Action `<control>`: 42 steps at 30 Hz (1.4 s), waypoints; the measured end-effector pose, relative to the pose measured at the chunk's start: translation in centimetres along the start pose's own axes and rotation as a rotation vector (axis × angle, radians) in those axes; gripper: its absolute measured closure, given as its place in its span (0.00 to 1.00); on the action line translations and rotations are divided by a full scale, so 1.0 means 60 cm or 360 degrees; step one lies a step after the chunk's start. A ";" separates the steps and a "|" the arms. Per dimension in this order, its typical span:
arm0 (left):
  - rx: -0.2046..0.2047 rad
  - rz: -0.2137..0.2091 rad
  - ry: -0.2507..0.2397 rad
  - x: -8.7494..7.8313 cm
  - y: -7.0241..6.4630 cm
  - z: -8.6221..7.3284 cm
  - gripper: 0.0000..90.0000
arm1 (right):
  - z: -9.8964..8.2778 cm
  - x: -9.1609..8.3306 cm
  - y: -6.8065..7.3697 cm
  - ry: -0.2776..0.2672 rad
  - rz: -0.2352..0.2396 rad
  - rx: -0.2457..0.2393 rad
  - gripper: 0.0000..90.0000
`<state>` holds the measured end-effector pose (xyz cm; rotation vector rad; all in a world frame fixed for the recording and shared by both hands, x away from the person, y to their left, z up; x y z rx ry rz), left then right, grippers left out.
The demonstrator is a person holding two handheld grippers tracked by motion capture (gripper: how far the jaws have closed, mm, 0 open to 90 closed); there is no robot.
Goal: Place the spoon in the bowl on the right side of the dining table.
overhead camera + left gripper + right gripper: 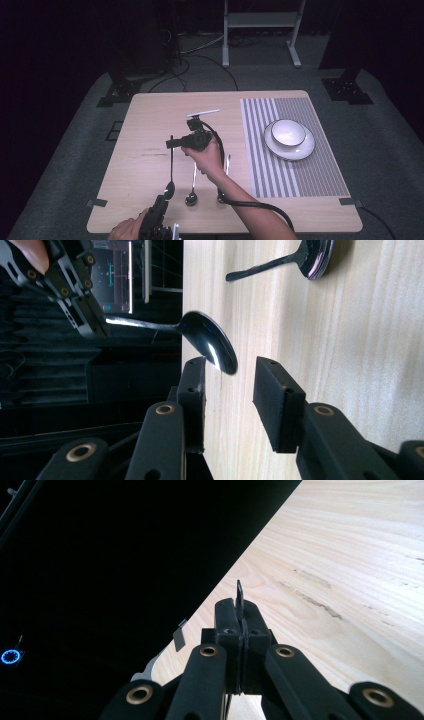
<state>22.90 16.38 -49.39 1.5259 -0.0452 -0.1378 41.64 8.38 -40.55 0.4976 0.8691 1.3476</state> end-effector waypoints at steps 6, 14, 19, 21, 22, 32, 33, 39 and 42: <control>-0.0022 -0.0023 -0.0001 0.000 0.001 0.001 0.64 | 0.003 -0.008 -0.001 -0.0008 -0.0028 -0.0016 0.99; -0.0047 0.0007 0.0019 0.001 0.006 -0.004 0.52 | 0.010 -0.022 -0.003 -0.0034 -0.0048 -0.0017 0.99; -0.0064 0.0017 0.0042 0.005 0.007 -0.007 0.41 | 0.017 -0.042 -0.009 -0.0064 -0.0067 -0.0007 0.99; -0.0072 0.0016 0.0047 0.005 0.007 -0.007 0.37 | 0.019 -0.053 -0.011 -0.0079 -0.0075 0.0005 0.99; -0.0077 0.0019 0.0046 0.006 0.007 -0.007 0.34 | 0.022 -0.065 -0.014 -0.0096 -0.0082 0.0014 0.99; -0.0138 0.0037 0.0047 0.010 0.013 -0.009 0.25 | 0.037 -0.129 -0.023 -0.0185 -0.0130 0.0022 0.99; -0.0126 0.0032 0.0052 0.010 0.013 -0.009 0.24 | 0.039 -0.137 -0.024 -0.0196 -0.0138 0.0021 0.99; -0.0151 0.0012 0.0059 0.010 0.010 -0.011 0.23 | 0.048 -0.184 -0.027 -0.0256 -0.0177 0.0017 0.99; -0.0172 0.0017 0.0061 0.012 0.010 -0.012 0.22 | 0.051 -0.209 -0.030 -0.0287 -0.0199 0.0021 0.99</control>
Point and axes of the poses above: each handheld gripper's, and its own axes: x roughly forward along the jaws, z roughly out of its top, y roughly to its left, the point moved 7 cm from there along x, roughly forward along the jaws, and after that the axes turned 14 degrees about z, right-handed, at the moved point
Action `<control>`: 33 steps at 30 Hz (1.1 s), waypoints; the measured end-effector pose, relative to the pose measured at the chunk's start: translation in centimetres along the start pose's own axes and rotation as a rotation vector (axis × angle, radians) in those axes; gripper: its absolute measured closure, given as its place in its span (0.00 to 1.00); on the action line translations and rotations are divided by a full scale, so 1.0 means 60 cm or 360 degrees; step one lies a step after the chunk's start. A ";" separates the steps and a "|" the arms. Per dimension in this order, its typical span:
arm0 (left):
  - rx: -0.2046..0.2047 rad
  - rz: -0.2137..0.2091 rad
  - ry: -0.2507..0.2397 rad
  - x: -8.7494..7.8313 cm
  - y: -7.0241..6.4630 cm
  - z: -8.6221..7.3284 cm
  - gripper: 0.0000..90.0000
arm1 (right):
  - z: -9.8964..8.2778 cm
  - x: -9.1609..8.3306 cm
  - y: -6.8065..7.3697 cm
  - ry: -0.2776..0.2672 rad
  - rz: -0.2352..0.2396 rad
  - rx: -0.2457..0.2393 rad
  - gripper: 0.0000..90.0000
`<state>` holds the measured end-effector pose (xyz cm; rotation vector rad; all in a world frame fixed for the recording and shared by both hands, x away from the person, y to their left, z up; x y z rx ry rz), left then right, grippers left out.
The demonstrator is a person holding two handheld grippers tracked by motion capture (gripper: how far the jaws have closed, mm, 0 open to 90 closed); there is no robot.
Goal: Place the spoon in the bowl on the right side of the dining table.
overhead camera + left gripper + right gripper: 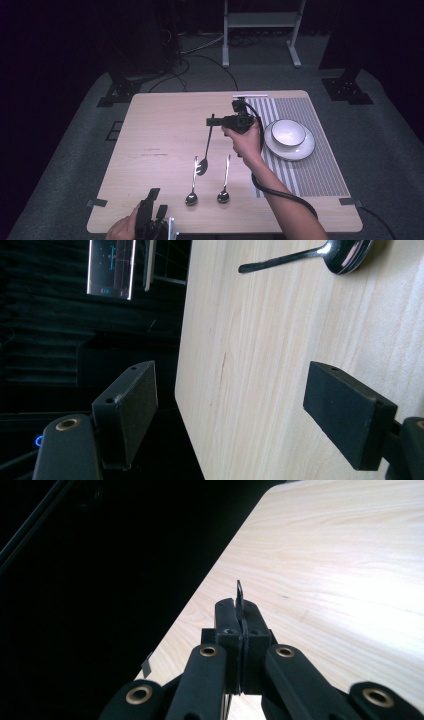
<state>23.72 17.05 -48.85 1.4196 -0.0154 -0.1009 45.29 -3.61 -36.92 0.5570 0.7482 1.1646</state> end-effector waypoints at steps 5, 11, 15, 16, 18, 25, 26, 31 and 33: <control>-0.0010 -0.0009 0.0004 0.000 0.002 -0.001 0.22 | 0.012 -0.040 -0.011 -0.0057 -0.0035 0.0016 0.99; 0.0008 -0.0013 0.0016 -0.001 0.005 -0.002 0.22 | 0.026 -0.090 -0.024 -0.0127 -0.0091 0.0023 0.99; -0.0005 -0.0010 0.0016 0.000 0.004 -0.003 0.22 | 0.036 -0.130 -0.035 -0.0187 -0.0130 0.0038 0.99; -0.0002 -0.0013 0.0019 0.000 0.004 -0.003 0.22 | 0.038 -0.140 -0.038 -0.0202 -0.0141 0.0046 0.99; 0.0001 -0.0013 0.0021 0.001 0.005 -0.002 0.22 | 0.042 -0.161 -0.045 -0.0234 -0.0162 0.0050 0.99; 0.0007 -0.0008 0.0015 0.004 0.005 0.001 0.23 | 0.051 -0.234 -0.075 -0.0352 -0.0254 0.0086 0.99; 0.0001 -0.0007 0.0011 0.004 0.006 0.002 0.23 | 0.052 -0.242 -0.078 -0.0370 -0.0266 0.0096 0.99; 0.0014 -0.0015 0.0020 0.004 0.007 0.004 0.23 | 0.056 -0.283 -0.100 -0.0443 -0.0344 0.0119 0.99; 0.0014 -0.0018 0.0021 0.004 0.006 0.004 0.23 | 0.059 -0.298 -0.108 -0.0474 -0.0380 0.0134 0.99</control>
Point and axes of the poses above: each handheld gripper's, and its own axes: x roughly forward along the jaws, z roughly out of its top, y roughly to its left, the point moved 7 cm from there along x, roughly forward along the jaws, and after that the axes turned 14 degrees about z, right-handed, at the moved point
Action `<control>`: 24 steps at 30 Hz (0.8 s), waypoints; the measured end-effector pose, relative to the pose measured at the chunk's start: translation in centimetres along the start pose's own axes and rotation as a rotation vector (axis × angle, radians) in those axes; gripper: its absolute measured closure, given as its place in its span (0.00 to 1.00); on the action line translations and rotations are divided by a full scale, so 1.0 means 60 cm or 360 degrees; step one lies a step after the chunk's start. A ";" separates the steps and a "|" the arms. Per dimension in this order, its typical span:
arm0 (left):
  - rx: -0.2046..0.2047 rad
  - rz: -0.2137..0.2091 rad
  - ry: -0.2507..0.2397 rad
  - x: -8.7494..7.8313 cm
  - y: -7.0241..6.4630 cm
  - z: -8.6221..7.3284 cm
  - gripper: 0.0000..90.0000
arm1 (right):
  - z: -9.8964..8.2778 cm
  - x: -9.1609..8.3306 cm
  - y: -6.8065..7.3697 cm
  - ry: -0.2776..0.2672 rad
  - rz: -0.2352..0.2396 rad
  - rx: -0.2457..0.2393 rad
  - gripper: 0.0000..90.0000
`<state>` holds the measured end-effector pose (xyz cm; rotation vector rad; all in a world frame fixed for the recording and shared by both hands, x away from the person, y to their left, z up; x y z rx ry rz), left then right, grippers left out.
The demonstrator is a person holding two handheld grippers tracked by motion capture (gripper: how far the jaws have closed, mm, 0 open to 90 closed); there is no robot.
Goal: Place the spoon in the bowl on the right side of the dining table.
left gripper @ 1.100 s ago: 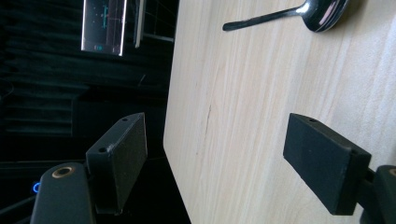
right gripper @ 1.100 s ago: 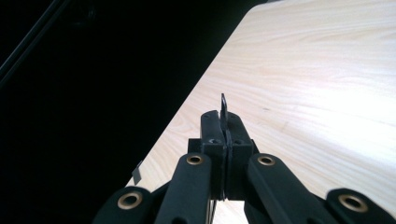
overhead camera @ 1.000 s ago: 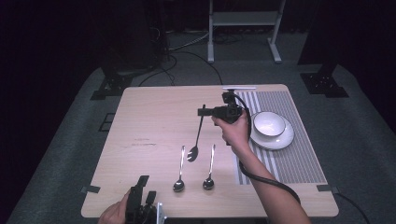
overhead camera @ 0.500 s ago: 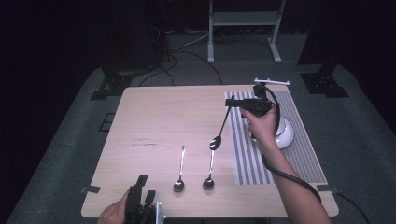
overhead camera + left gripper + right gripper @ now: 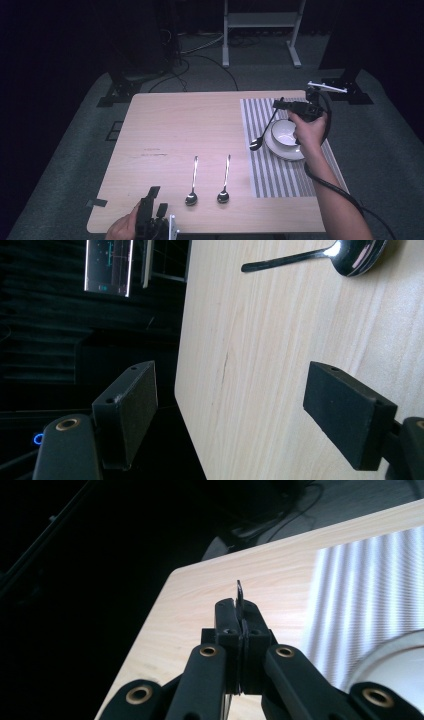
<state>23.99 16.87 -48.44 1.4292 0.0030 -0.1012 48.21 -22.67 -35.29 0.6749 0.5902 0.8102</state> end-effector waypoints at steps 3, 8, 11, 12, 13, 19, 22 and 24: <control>0.0005 -0.0002 0.0003 0.000 0.000 -0.001 0.23 | 0.012 -0.016 -0.015 -0.0045 -0.0047 0.0012 0.99; -0.0013 0.0004 0.0003 0.001 -0.001 -0.002 0.23 | 0.024 -0.035 -0.036 -0.0109 -0.0097 0.0043 0.99; -0.0009 0.0000 0.0010 0.000 -0.003 -0.004 0.22 | 0.027 -0.043 -0.047 -0.0128 -0.0126 0.0053 0.99; -0.0008 0.0000 0.0009 0.001 -0.003 -0.005 0.23 | 0.029 -0.047 -0.050 -0.0136 -0.0133 0.0063 0.99; -0.0008 0.0002 0.0007 0.001 -0.004 -0.005 0.23 | 0.030 -0.049 -0.052 -0.0142 -0.0138 0.0067 0.99; -0.0013 0.0006 0.0013 0.001 -0.002 -0.007 0.23 | 0.043 -0.062 -0.063 -0.0188 -0.0180 0.0067 0.99; -0.0016 0.0007 0.0019 0.002 -0.001 -0.008 0.23 | 0.050 -0.068 -0.067 -0.0213 -0.0195 0.0079 0.99; -0.0017 0.0004 0.0024 0.002 -0.001 -0.008 0.23 | 0.053 -0.071 -0.070 -0.0221 -0.0211 0.0083 0.99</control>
Point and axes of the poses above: each handheld gripper's, and its own axes: x roughly forward along the jaws, z roughly out of its top, y roughly to its left, the point moved 7 cm from there along x, roughly forward along the jaws, and after that the axes turned 14 degrees about z, right-handed, at the moved point
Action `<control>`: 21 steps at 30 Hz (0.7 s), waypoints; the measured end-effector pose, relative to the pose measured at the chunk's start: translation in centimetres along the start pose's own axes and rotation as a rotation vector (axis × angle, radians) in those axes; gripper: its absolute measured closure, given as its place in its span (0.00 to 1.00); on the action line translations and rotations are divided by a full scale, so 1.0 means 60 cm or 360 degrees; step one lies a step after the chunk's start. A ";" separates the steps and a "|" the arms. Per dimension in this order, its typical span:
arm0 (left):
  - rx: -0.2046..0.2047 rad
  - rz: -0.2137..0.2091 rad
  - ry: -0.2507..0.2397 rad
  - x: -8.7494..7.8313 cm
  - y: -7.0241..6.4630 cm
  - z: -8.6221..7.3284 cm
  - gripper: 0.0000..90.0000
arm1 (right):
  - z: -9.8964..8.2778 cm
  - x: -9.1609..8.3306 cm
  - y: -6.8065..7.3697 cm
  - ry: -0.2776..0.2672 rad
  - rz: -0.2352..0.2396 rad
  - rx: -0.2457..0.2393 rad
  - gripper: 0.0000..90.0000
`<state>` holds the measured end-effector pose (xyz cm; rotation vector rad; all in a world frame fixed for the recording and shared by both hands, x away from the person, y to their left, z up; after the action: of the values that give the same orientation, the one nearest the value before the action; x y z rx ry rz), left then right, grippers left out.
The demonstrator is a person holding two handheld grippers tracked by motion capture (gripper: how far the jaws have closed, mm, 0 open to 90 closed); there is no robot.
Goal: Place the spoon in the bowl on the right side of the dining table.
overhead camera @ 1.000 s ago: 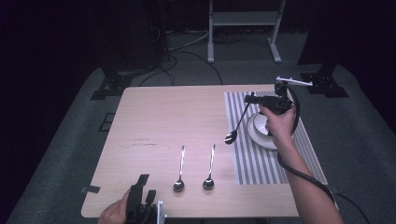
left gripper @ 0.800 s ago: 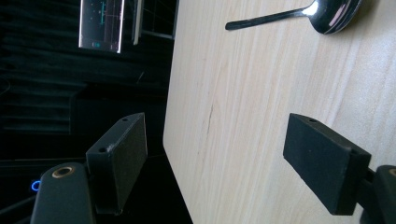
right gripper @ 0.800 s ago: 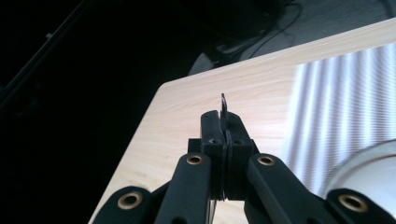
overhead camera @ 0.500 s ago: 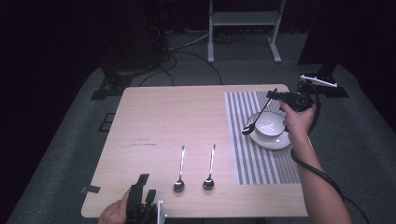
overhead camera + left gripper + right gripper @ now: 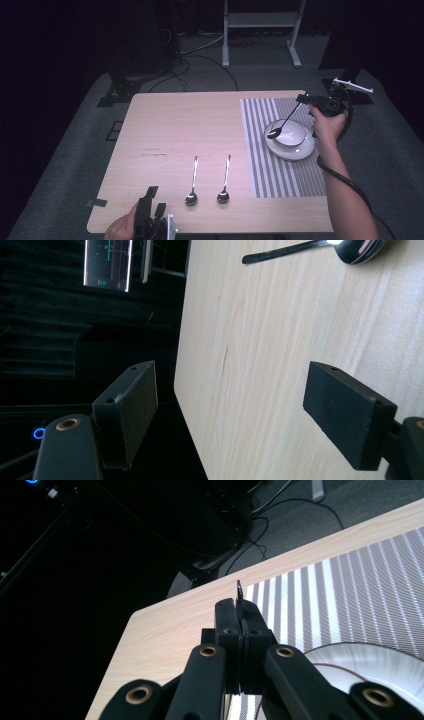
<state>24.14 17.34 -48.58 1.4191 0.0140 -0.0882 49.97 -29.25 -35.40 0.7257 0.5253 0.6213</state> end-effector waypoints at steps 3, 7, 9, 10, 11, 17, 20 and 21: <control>-0.0012 -0.0001 0.0008 0.002 0.001 -0.001 0.23 | 0.010 -0.004 -0.008 -0.0028 -0.0027 0.0009 0.99; -0.0010 0.0007 0.0006 0.003 0.003 -0.002 0.23 | 0.017 -0.006 -0.015 -0.0042 -0.0048 0.0014 0.99; -0.0018 0.0008 0.0009 0.004 0.004 -0.003 0.23 | 0.025 -0.008 -0.021 -0.0061 -0.0067 0.0022 0.99; -0.0018 0.0008 0.0009 0.004 0.004 -0.003 0.23 | 0.025 -0.008 -0.021 -0.0061 -0.0067 0.0022 0.99; -0.0016 0.0009 0.0010 0.004 0.004 -0.003 0.23 | 0.026 -0.008 -0.024 -0.0067 -0.0072 0.0026 0.99; -0.0005 -0.0001 0.0021 0.006 0.003 -0.002 0.23 | 0.035 -0.009 -0.042 -0.0098 -0.0106 0.0053 0.99; -0.0014 -0.0001 0.0016 0.008 0.003 -0.001 0.23 | 0.037 -0.011 -0.059 -0.0113 -0.0134 0.0075 0.99; -0.0011 -0.0002 0.0019 0.008 0.003 -0.001 0.23 | 0.038 -0.012 -0.070 -0.0128 -0.0149 0.0090 0.99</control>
<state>24.65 17.37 -48.44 1.4128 0.0251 -0.0804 52.30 -33.24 -36.90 0.7716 0.5010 0.4897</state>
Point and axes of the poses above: each handheld gripper's, and its own axes: x roughly forward along the jaws, z roughly out of its top, y roughly to its left, the point moved 7 cm from there along x, roughly forward along the jaws, and after that the axes turned 14 degrees about z, right-handed, at the moved point
